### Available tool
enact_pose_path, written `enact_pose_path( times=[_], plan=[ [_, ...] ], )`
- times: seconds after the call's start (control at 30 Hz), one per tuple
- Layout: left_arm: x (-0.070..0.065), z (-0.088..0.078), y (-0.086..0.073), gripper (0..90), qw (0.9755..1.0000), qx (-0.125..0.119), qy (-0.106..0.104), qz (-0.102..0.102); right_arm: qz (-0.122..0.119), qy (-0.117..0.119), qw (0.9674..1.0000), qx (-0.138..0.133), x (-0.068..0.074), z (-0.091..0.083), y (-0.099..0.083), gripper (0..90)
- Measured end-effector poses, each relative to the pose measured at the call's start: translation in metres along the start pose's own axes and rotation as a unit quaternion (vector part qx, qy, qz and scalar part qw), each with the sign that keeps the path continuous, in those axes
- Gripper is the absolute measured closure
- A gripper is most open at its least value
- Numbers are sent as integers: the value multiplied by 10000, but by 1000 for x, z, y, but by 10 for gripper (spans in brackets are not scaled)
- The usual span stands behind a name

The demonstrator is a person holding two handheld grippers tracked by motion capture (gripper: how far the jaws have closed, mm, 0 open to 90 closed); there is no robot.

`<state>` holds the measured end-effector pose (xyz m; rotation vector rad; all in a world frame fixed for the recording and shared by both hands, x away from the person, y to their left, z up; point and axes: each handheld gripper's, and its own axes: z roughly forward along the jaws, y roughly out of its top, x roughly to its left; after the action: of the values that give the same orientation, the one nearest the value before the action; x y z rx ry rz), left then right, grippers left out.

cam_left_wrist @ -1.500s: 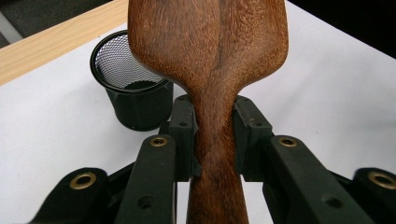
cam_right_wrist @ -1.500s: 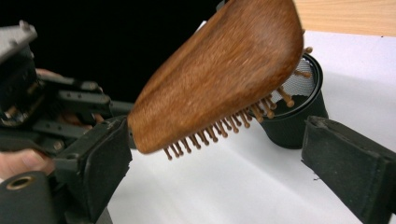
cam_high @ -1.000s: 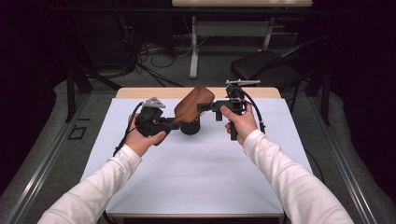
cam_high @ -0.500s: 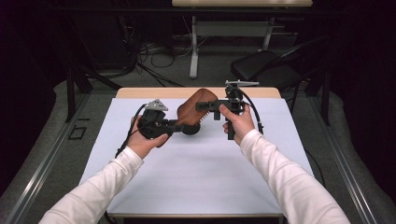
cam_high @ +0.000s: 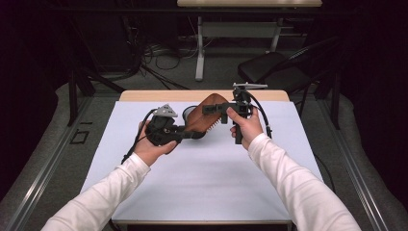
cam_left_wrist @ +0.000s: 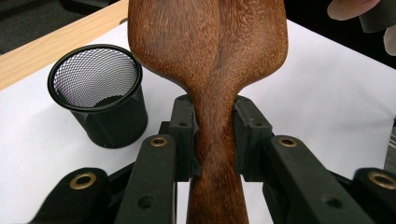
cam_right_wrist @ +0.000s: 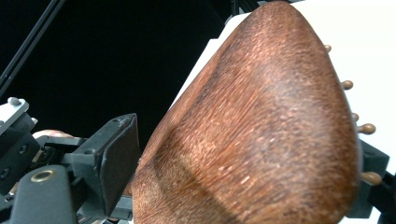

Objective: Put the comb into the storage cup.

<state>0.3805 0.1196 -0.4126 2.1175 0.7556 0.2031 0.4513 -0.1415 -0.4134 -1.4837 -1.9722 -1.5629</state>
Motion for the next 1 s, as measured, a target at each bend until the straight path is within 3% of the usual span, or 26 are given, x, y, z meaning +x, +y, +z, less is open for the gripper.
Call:
enact_pose_path(
  times=[0.37, 1.0],
  plan=[
    [-4, 3, -1, 721, 9999, 20, -48, 119, 57, 62, 10000, 19, -2, -3, 1, 155],
    [0, 9, -8, 724, 9998, 143, -113, 52, 281, 247, 9993, 6, -9, -6, 1, 323]
  ],
)
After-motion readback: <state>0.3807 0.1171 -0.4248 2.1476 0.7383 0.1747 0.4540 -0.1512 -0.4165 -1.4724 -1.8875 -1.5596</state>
